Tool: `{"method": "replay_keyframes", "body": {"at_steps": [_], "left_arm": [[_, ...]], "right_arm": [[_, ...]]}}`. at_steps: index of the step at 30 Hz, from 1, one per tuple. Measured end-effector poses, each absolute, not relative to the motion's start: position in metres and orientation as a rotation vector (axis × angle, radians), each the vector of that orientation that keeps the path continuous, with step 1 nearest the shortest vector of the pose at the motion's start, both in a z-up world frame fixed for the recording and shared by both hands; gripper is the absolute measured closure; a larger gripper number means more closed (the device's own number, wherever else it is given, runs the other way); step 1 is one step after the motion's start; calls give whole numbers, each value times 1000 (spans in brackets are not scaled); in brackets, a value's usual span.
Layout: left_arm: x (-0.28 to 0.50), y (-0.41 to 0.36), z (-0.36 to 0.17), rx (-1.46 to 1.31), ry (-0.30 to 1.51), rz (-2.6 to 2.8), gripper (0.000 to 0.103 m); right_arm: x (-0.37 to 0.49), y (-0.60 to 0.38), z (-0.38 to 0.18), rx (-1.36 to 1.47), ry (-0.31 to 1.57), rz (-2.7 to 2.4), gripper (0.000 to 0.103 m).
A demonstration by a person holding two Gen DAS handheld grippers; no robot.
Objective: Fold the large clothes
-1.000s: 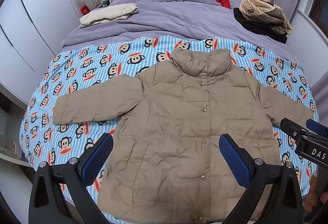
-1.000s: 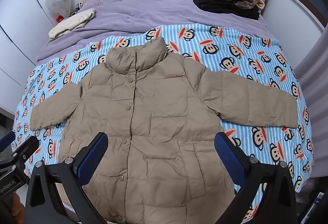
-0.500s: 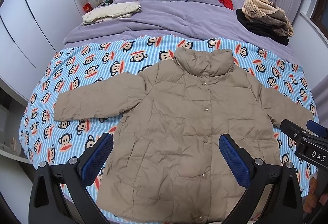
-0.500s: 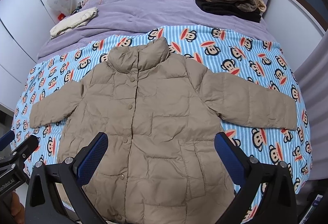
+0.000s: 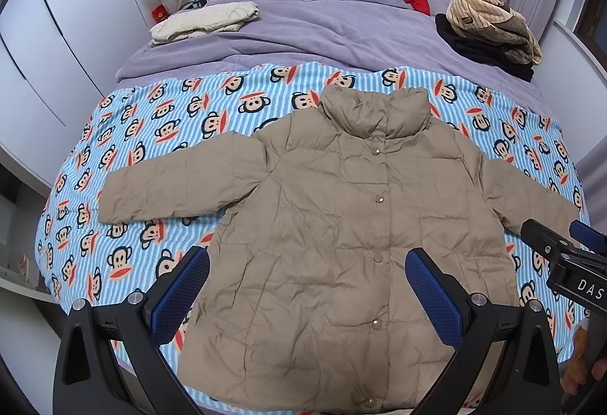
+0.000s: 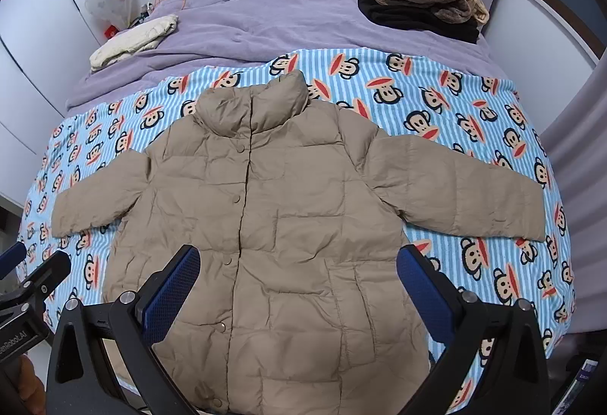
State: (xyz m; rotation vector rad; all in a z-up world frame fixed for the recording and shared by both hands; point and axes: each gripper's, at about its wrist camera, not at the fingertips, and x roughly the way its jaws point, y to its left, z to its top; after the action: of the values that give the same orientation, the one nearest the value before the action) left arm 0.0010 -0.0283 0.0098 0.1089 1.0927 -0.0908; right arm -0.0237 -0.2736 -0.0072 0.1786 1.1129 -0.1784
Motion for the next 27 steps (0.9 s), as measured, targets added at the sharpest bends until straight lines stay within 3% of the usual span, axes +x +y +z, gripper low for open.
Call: {"method": "replay_keyframes", "body": {"at_steps": [27], "left_arm": [[-1, -30, 9, 108, 1095, -88, 0]], "right_arm": [[-24, -271, -8, 179, 1112, -181, 0]]}}
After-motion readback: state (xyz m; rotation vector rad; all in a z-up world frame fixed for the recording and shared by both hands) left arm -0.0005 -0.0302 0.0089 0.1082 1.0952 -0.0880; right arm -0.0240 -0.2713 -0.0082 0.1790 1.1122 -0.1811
